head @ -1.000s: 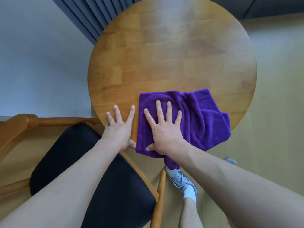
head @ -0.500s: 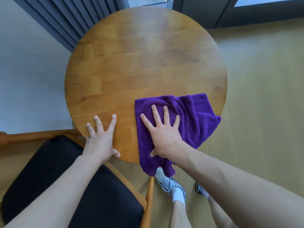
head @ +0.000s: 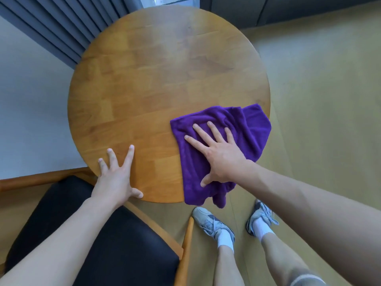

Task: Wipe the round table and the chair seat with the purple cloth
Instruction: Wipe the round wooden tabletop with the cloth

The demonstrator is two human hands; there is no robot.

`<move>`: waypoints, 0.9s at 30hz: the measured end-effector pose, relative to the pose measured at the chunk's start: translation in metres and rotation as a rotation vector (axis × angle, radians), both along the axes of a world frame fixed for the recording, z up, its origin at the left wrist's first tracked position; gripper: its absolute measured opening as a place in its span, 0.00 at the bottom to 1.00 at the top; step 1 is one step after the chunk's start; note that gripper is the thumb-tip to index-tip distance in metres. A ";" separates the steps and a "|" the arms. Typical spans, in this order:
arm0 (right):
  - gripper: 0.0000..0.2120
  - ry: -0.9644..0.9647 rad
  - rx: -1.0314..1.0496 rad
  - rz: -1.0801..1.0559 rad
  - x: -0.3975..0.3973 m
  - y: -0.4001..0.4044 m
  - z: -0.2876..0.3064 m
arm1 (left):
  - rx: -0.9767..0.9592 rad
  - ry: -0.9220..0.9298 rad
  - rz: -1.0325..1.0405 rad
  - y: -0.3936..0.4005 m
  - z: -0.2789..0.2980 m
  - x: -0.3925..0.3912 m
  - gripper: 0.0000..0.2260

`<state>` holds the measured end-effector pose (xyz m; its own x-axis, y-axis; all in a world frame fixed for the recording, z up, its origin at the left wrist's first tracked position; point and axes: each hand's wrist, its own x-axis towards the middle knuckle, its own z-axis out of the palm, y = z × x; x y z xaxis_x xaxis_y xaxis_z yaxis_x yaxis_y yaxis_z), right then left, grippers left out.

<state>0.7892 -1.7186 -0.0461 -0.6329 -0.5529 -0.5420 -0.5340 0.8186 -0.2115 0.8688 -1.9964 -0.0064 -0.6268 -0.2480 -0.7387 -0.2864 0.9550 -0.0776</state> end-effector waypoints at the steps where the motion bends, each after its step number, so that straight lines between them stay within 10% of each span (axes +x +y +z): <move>1: 0.72 -0.006 0.006 -0.032 0.002 -0.004 0.000 | -0.006 0.013 -0.035 0.002 0.002 -0.002 0.66; 9: 0.74 -0.006 0.076 -0.174 0.023 -0.055 0.001 | 0.078 -0.007 -0.106 0.048 -0.009 -0.039 0.72; 21: 0.76 -0.001 0.114 0.346 -0.048 0.004 0.011 | 0.080 -0.075 -0.125 0.058 -0.007 -0.041 0.72; 27: 0.77 -0.005 0.086 0.081 -0.016 -0.025 0.008 | 0.070 -0.061 -0.126 0.055 -0.014 -0.040 0.72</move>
<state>0.7737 -1.7434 -0.0380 -0.5851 -0.5536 -0.5926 -0.5981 0.7881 -0.1457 0.8289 -1.9417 -0.0208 -0.6036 -0.1169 -0.7887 -0.1604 0.9868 -0.0234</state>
